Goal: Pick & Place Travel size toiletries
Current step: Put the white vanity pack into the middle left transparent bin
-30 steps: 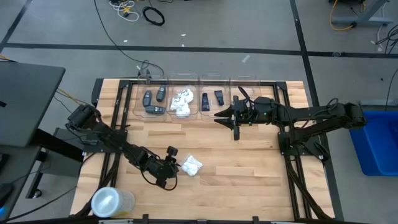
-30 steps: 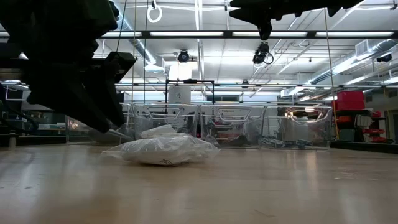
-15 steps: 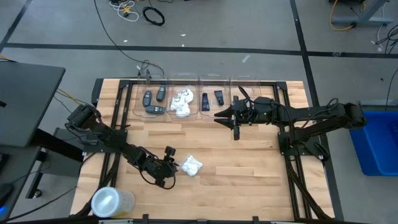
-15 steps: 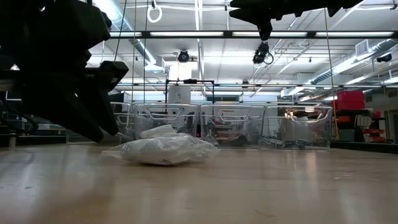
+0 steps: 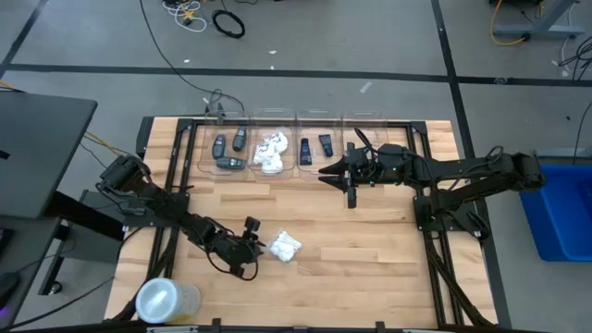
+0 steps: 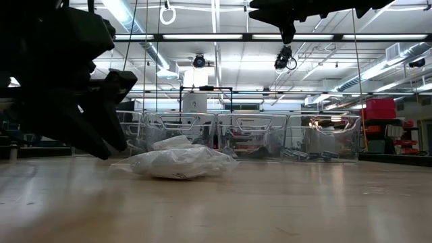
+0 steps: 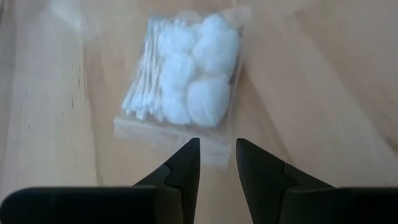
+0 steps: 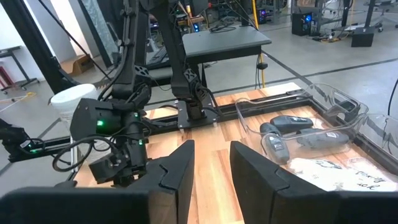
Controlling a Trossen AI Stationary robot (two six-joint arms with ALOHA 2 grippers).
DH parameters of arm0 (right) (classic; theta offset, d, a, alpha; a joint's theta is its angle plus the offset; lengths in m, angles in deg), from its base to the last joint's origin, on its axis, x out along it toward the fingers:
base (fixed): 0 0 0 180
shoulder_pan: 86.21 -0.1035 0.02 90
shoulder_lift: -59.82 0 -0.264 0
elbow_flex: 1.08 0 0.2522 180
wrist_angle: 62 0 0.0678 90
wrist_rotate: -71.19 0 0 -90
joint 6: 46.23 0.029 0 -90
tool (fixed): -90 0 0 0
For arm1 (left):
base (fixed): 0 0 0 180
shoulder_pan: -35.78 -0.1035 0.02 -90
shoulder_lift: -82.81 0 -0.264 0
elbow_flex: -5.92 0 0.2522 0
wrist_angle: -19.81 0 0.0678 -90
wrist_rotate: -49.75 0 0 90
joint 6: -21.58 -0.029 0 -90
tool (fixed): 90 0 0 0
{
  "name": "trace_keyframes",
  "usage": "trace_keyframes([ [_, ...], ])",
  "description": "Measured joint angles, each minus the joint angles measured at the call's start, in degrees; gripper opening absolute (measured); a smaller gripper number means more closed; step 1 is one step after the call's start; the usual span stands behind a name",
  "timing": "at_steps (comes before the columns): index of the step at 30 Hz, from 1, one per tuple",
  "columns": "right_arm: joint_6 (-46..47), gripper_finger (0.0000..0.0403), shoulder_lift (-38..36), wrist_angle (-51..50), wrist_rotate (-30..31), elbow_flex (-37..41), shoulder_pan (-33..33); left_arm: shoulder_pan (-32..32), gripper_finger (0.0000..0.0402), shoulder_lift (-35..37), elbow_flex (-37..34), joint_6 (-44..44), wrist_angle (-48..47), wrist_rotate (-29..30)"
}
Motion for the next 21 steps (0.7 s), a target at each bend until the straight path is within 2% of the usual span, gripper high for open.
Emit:
trace_keyframes([
  [6, 0.0, 0.0108, 0.0, 0.0, 0.1, 0.0, 0.0, 0.0, 0.0117, 0.0, -0.4, -2.6, 4.2, -3.3],
  [10, 0.0, 0.0107, 0.0, 0.0, 1.0, 0.0, 0.0, -0.3, 0.0135, 0.0, -0.3, -3.2, 4.6, -3.4],
  [17, 0.0, 0.0105, 0.0, 0.0, 1.3, 0.0, 0.0, -1.9, 0.021, 0.0, -0.3, -3.3, 4.5, -3.7],
  [21, 0.0, 0.0105, 0.0, 0.0, 1.6, 0.0, 0.0, -3.3, 0.0248, 0.1, -1.6, -3.1, 5.2, -7.5],
])
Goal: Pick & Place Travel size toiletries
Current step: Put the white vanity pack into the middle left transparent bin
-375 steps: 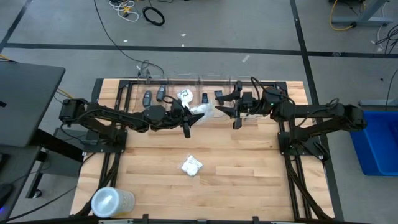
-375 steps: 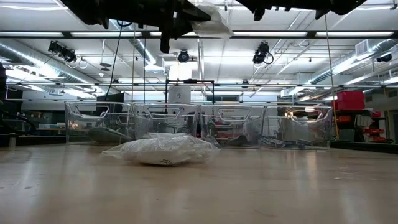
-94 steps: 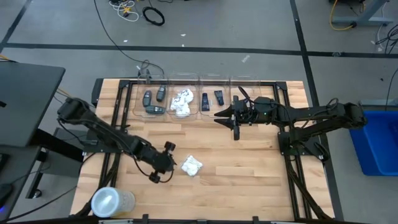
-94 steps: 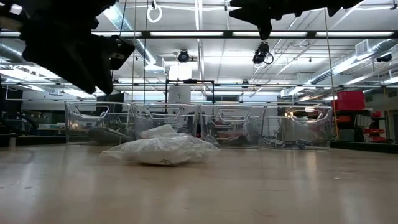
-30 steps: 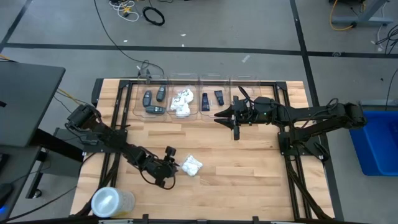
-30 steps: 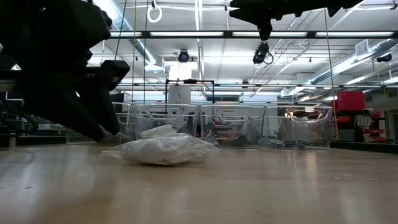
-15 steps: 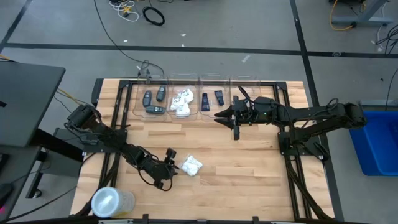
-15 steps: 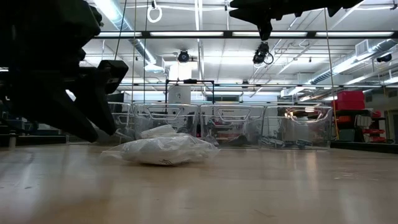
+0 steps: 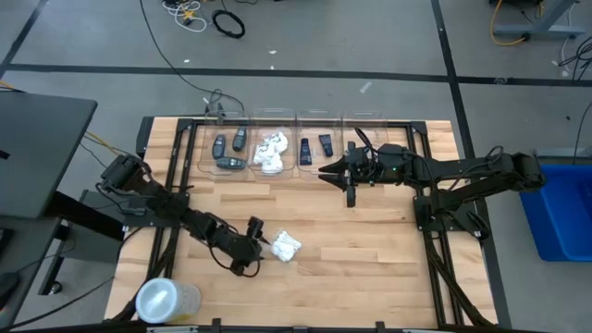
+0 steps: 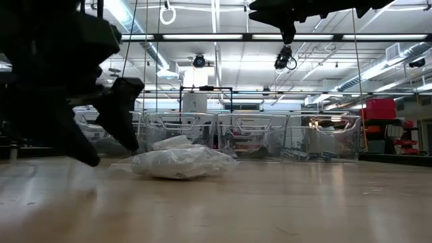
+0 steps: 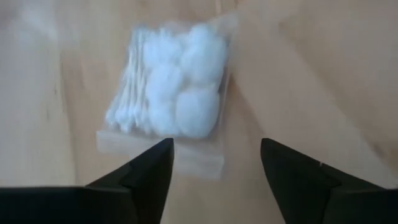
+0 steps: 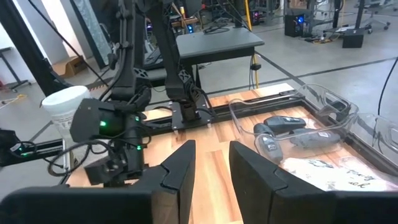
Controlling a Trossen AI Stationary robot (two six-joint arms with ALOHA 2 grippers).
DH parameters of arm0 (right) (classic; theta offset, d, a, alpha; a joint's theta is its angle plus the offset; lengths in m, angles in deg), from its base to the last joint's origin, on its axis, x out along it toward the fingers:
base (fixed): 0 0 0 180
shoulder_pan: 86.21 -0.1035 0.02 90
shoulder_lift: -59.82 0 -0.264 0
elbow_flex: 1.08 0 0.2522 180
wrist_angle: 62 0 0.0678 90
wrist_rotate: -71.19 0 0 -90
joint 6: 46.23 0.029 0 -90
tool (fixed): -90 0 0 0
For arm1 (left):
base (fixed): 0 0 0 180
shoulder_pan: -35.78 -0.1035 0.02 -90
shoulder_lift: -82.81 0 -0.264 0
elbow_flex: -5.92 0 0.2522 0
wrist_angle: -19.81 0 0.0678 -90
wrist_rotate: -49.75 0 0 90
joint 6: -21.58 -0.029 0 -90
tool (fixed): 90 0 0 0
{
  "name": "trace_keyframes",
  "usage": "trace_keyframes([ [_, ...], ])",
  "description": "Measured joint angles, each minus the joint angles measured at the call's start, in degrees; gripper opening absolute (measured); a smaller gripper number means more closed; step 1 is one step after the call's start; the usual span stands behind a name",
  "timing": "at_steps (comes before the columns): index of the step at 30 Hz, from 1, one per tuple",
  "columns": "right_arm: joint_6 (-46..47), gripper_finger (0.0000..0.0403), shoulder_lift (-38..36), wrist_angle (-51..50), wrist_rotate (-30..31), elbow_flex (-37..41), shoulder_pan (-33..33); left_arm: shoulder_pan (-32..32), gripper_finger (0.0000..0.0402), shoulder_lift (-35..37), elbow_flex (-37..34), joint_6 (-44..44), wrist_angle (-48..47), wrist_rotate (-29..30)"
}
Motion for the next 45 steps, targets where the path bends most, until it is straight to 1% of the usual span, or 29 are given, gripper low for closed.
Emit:
trace_keyframes([
  [3, 0.0, 0.0105, 0.0, 0.0, 0.0, 0.0, 0.0, -0.6, 0.0262, 0.0, -0.7, 0.0, 0.5, 0.5],
  [6, 0.0, 0.0103, 0.0, 0.0, 0.0, 0.0, 0.0, -1.1, 0.0265, 0.0, -0.7, 0.0, 1.9, 1.2],
  [12, 0.0, 0.0102, 0.0, 0.0, 0.0, 0.0, 0.0, -2.6, 0.0265, 0.0, -0.7, -0.2, 2.4, -1.4],
  [19, 0.0, 0.0101, 0.0, 0.0, 0.0, 0.0, 0.0, -3.9, 0.0265, 0.0, -0.7, -1.3, 2.4, -1.8],
  [24, 0.0, 0.0099, 0.0, -0.1, 0.9, 0.0, 0.0, -4.1, 0.0265, -3.0, -1.2, -1.5, 5.9, -4.6],
  [33, 0.0, 0.0098, 0.0, -0.8, 1.0, 0.0, 0.0, -4.0, 0.0265, -3.7, -1.2, -1.6, 7.4, -2.9],
  [37, 0.0, 0.0097, 0.0, -0.9, 1.0, 0.0, 0.0, -4.0, 0.0247, -3.7, -1.2, -1.4, 7.2, -3.0],
  [45, 0.0, 0.0095, 0.0, -1.1, 1.0, 0.0, 0.0, -4.0, 0.0177, -3.7, -1.2, -1.7, 6.9, -3.0],
])
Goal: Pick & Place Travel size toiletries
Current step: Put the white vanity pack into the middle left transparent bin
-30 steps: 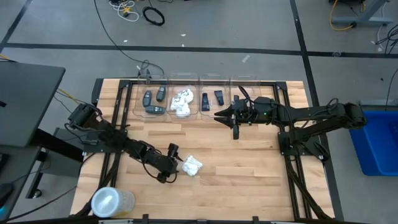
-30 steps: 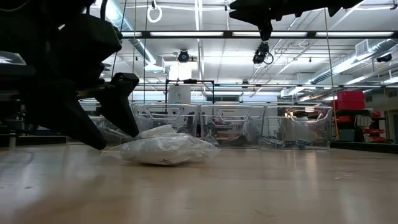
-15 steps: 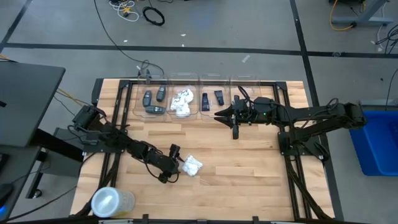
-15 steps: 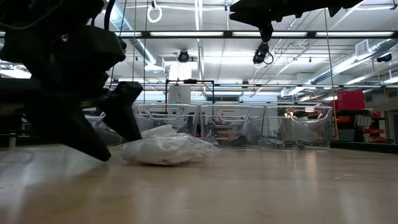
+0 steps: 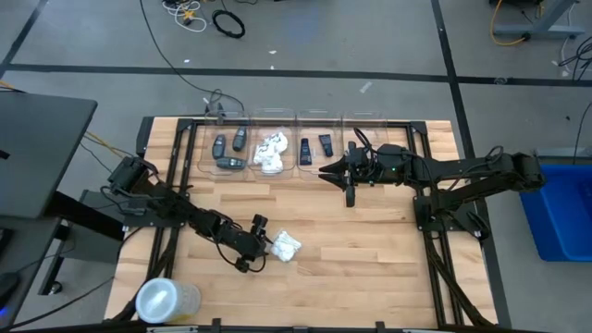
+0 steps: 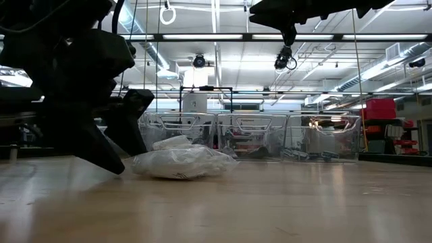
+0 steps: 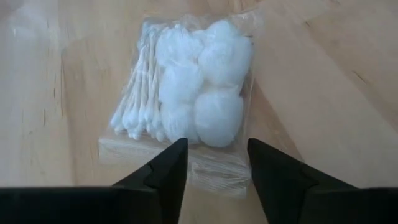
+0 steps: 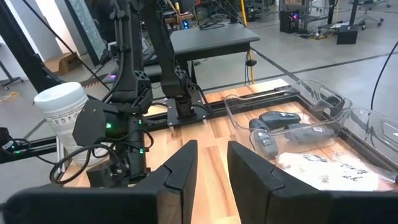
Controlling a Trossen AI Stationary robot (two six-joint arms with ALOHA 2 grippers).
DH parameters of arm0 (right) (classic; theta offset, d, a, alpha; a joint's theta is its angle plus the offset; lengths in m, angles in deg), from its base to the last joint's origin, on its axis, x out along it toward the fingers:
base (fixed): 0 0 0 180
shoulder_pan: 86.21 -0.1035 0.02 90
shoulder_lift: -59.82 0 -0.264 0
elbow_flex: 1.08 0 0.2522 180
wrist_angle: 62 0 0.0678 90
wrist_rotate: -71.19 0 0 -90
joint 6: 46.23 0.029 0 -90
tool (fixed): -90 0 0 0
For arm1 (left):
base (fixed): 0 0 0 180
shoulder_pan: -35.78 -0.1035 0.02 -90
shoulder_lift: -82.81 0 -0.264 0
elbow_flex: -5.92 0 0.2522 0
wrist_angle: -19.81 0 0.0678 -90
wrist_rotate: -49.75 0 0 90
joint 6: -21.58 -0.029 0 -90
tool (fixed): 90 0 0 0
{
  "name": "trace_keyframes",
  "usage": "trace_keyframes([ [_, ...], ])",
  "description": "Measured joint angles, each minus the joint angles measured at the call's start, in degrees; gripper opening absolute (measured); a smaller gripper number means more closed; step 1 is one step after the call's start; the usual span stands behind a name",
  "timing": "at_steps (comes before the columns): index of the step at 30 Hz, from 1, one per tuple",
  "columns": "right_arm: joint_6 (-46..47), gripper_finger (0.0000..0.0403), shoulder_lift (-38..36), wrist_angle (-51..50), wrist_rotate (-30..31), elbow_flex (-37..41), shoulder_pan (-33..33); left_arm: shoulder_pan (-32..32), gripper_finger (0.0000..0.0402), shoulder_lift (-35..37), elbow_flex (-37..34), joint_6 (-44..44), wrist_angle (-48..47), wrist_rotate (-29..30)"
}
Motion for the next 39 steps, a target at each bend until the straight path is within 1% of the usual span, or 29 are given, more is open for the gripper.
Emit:
trace_keyframes([
  [7, 0.0, 0.0094, 0.0, 0.0, 1.4, 0.0, 0.0, 0.0, 0.0127, 0.0, 0.0, 0.0, 0.0, 0.2],
  [19, 0.0, 0.0092, 0.0, 0.0, 1.4, 0.0, 0.0, 0.0, 0.0068, 0.0, 0.0, -0.4, 0.0, 0.2],
  [31, 0.0, 0.0091, 0.0, 0.0, 1.4, 0.0, 0.0, 0.0, 0.0021, -0.1, 0.0, -0.3, 0.1, 0.2],
  [39, 0.0, 0.009, 0.0, 0.0, 1.4, 0.0, 0.0, 0.0, 0.001, -0.1, 0.3, -0.3, 0.1, 0.2],
])
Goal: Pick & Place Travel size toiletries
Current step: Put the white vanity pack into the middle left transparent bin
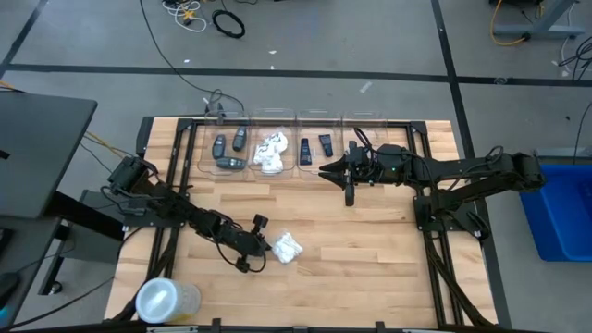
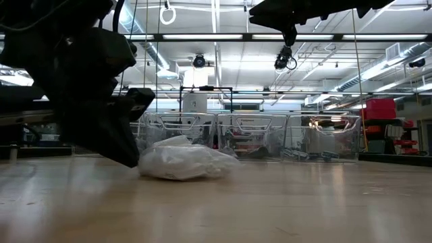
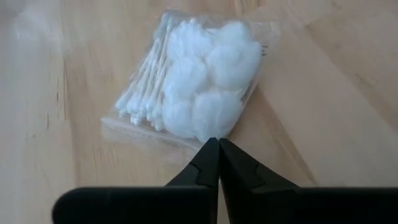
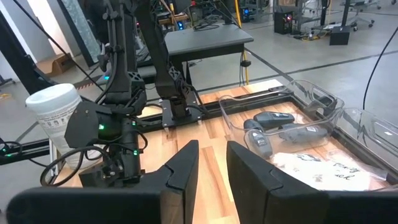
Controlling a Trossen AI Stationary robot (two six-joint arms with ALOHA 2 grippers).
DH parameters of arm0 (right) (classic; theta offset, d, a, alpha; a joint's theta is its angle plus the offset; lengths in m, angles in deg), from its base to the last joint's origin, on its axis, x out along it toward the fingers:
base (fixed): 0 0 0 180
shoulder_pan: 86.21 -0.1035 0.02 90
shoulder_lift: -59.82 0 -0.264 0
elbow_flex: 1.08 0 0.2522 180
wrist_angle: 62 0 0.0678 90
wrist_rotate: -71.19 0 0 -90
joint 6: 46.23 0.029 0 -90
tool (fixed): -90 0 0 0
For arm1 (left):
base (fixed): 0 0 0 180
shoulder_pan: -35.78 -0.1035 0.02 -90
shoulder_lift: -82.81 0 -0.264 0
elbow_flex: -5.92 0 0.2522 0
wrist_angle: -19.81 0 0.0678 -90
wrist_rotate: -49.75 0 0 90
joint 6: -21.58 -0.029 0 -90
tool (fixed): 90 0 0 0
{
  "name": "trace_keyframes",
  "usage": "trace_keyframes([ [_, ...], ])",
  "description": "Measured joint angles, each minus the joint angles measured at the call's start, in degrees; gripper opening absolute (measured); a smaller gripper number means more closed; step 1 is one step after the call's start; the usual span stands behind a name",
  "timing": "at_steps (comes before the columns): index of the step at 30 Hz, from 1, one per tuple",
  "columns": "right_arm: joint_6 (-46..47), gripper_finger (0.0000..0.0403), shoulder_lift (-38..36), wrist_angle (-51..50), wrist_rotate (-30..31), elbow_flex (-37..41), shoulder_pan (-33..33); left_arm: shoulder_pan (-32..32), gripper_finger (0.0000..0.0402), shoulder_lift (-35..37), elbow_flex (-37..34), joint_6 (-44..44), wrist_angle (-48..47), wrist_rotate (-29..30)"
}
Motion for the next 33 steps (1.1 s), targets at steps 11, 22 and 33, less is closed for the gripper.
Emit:
trace_keyframes([
  [11, 0.0, 0.0086, 0.0, 0.0, 0.0, 0.0, 0.0, 0.0, 0.0008, 0.0, 3.8, -7.8, -2.9, 1.3],
  [22, 0.0, 0.0085, 0.0, 0.0, 0.0, 0.0, 0.0, 0.0, 0.0009, 2.0, 4.1, -8.4, -3.4, 1.4],
  [33, -0.2, 0.0083, 0.0, 0.0, 0.0, 0.0, 0.0, 0.0, 0.0013, 10.9, 4.1, -8.4, -7.2, 1.4],
])
